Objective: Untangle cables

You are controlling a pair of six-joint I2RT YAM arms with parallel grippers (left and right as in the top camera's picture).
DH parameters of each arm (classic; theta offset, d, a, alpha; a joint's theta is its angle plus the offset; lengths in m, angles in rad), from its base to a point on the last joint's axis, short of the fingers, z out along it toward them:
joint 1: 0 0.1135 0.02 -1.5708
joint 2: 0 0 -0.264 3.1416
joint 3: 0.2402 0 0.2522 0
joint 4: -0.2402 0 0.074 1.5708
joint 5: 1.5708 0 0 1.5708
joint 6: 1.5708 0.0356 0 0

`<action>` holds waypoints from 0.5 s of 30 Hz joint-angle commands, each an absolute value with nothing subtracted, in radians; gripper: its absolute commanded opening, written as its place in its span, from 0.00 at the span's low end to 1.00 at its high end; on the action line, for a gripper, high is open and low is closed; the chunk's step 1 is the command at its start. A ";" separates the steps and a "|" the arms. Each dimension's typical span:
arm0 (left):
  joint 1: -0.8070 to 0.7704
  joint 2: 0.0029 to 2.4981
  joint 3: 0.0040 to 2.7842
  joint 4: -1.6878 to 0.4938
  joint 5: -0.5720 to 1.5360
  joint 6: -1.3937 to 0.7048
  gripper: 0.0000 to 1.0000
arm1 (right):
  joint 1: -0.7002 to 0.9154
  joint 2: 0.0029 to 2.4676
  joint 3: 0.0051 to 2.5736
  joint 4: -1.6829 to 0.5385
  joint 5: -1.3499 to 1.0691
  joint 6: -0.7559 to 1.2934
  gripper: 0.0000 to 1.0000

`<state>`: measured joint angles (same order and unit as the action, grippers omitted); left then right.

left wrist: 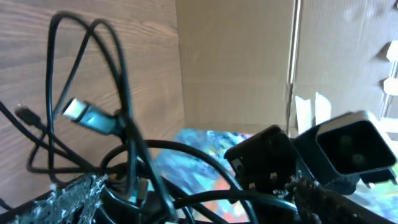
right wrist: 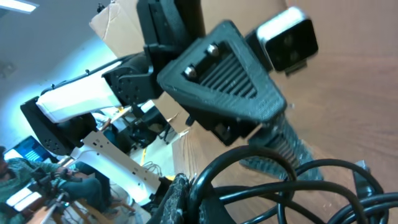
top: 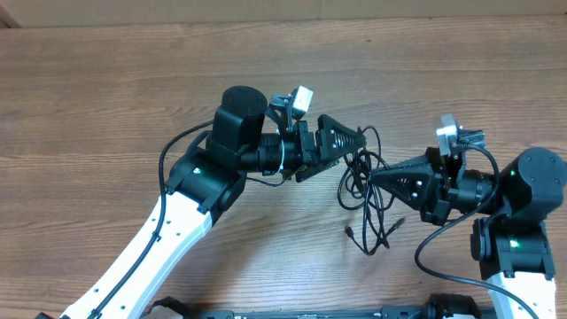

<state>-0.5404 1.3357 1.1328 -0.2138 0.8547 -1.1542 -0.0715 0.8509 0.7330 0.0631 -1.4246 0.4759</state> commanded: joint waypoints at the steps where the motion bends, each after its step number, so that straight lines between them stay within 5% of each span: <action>1: -0.530 1.345 1.149 -0.213 0.880 -1.239 1.00 | -0.072 0.836 0.753 0.120 -1.432 0.551 0.04; 7: -0.531 1.349 1.149 -0.212 0.868 -1.316 0.97 | -0.072 0.836 0.753 0.126 -1.443 0.554 0.04; 15: -0.538 1.349 1.149 -0.208 0.824 -1.362 0.75 | -0.072 0.836 0.753 0.126 -1.461 0.554 0.04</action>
